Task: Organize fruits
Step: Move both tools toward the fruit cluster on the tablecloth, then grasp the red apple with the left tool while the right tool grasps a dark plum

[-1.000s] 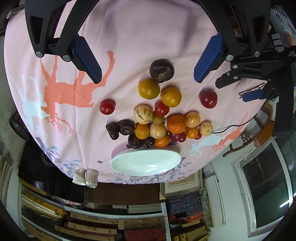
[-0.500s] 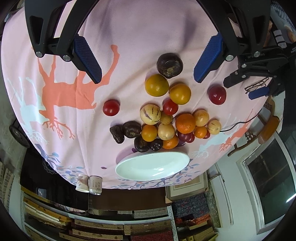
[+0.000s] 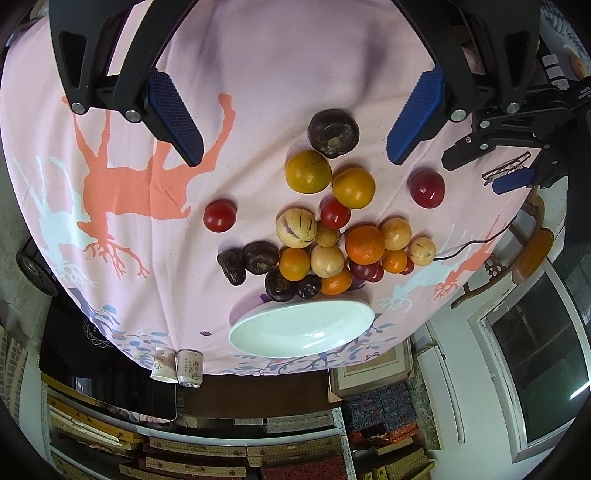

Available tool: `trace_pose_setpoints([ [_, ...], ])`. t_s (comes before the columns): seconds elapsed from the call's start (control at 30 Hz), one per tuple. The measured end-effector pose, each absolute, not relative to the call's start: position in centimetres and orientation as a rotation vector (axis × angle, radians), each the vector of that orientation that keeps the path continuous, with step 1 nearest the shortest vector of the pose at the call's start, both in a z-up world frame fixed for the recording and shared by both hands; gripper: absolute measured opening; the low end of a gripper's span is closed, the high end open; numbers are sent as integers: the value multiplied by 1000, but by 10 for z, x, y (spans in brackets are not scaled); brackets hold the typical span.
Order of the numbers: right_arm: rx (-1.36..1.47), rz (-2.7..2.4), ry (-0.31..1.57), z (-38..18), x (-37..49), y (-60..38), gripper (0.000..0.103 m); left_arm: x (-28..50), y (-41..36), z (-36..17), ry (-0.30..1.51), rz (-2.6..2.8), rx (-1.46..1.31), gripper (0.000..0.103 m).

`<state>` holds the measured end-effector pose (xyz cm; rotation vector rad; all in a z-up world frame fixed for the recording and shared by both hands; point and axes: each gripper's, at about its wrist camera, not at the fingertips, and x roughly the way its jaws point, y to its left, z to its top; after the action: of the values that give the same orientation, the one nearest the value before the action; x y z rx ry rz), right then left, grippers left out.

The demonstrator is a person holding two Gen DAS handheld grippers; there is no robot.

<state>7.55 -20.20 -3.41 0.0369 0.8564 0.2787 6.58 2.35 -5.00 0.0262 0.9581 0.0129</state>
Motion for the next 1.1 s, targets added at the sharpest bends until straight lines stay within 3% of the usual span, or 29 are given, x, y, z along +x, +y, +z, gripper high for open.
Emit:
trace_pose_setpoints([
  [1.1, 105, 247, 870, -47, 80, -220, 100, 76, 23, -65, 961, -47, 47, 99],
])
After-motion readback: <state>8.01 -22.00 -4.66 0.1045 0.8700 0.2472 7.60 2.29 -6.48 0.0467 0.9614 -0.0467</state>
